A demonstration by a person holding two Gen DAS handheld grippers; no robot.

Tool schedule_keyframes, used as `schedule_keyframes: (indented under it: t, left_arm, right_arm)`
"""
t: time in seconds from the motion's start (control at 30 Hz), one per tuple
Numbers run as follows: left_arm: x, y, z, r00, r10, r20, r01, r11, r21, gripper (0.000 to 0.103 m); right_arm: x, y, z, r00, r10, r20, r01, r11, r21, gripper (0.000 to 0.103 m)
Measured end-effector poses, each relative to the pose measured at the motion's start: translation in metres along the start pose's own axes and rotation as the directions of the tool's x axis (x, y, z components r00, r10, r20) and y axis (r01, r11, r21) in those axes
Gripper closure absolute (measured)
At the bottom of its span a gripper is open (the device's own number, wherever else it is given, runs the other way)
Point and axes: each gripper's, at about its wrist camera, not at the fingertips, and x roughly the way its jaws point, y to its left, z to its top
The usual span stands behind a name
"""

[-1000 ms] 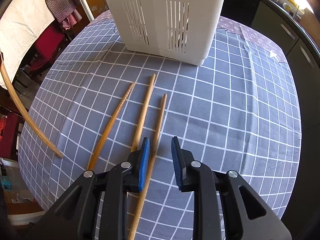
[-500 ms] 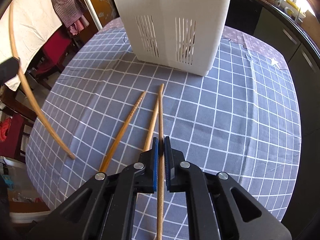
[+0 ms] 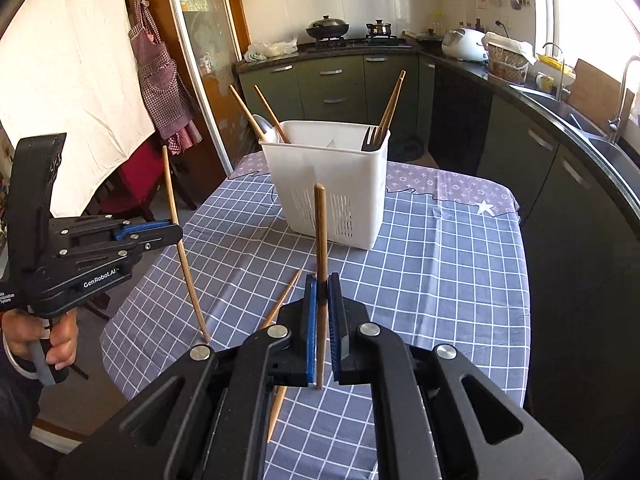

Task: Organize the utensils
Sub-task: 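Carry both held chopsticks up and over the white caddy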

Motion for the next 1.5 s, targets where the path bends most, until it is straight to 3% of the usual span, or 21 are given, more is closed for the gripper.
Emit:
schedule_keyframes:
  t: [1.0, 1.3, 1.5]
  left_arm:
    - [-0.019, -0.007, 0.008, 0.999, 0.003, 0.041, -0.004, 1.0, 0.026, 0.097]
    - [-0.041, -0.014, 0.047, 0.996, -0.026, 0.083, 0.022, 0.999, 0.047, 0.097]
    - [-0.078, -0.025, 0.096, 0.98, -0.024, 0.198, 0.009, 0.997, 0.073, 0.097]
  right_arm:
    - [0.0, 0.001, -0.011, 1.0, 0.023, -0.001, -0.023, 1.0, 0.012, 0.097]
    - [-0.009, -0.003, 0.001, 0.999, 0.037, 0.03, -0.038, 0.999, 0.017, 0.096]
    - [-0.01, -0.003, 0.013, 0.998, 0.052, 0.047, -0.053, 0.999, 0.014, 0.096]
